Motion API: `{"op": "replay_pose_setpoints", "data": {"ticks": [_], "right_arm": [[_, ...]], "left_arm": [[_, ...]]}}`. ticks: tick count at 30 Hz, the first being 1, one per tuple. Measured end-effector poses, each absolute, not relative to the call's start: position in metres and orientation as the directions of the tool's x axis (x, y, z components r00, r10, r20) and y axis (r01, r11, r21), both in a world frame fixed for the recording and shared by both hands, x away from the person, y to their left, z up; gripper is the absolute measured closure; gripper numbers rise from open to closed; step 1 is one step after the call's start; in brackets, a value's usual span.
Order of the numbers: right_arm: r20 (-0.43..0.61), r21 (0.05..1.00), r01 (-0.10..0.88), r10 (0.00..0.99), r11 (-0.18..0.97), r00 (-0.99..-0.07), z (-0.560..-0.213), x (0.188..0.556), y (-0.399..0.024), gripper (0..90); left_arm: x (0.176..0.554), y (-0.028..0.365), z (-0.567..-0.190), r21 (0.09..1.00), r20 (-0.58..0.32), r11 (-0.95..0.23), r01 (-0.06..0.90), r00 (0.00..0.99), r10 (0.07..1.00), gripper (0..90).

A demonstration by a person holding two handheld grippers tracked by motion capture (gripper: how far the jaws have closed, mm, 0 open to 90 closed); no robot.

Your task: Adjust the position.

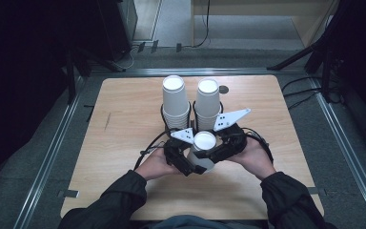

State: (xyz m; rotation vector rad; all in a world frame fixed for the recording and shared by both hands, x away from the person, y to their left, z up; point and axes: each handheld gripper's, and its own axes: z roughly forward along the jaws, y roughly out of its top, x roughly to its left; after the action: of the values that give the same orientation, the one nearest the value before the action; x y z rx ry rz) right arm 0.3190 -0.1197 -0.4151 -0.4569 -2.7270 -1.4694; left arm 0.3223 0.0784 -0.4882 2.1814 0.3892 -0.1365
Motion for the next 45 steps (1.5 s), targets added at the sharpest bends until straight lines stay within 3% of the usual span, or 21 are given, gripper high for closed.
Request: {"op": "replay_pose_setpoints", "data": {"ticks": [10, 14, 19, 26, 45], "right_arm": [[0.18, 0.833, 0.285, 0.255, 0.474, -0.95, -0.411, 0.322, -0.13, 25.4], [0.202, 0.83, 0.305, 0.257, 0.467, -0.945, -0.412, 0.324, -0.133, 24.7], [0.199, 0.836, 0.289, 0.233, 0.467, -0.952, -0.413, 0.324, -0.136, 16.3], [0.177, 0.817, 0.276, 0.236, 0.507, -0.956, -0.42, 0.323, -0.141, 15.4], [0.175, 0.777, 0.28, 0.235, 0.563, -0.956, -0.441, 0.324, -0.143, 17.8]], "left_arm": [[0.323, 0.084, -0.478, 0.782, -0.2, -0.552, 0.29, 0.955, 0.219, 13.2], [0.325, 0.083, -0.477, 0.771, -0.206, -0.568, 0.287, 0.957, 0.204, 14.5], [0.325, 0.089, -0.47, 0.773, -0.189, -0.573, 0.27, 0.962, 0.198, 14.9], [0.325, 0.102, -0.461, 0.748, -0.168, -0.603, 0.278, 0.958, 0.233, 14.8], [0.326, 0.114, -0.455, 0.571, -0.089, -0.765, 0.298, 0.949, 0.302, 14.7]]}}
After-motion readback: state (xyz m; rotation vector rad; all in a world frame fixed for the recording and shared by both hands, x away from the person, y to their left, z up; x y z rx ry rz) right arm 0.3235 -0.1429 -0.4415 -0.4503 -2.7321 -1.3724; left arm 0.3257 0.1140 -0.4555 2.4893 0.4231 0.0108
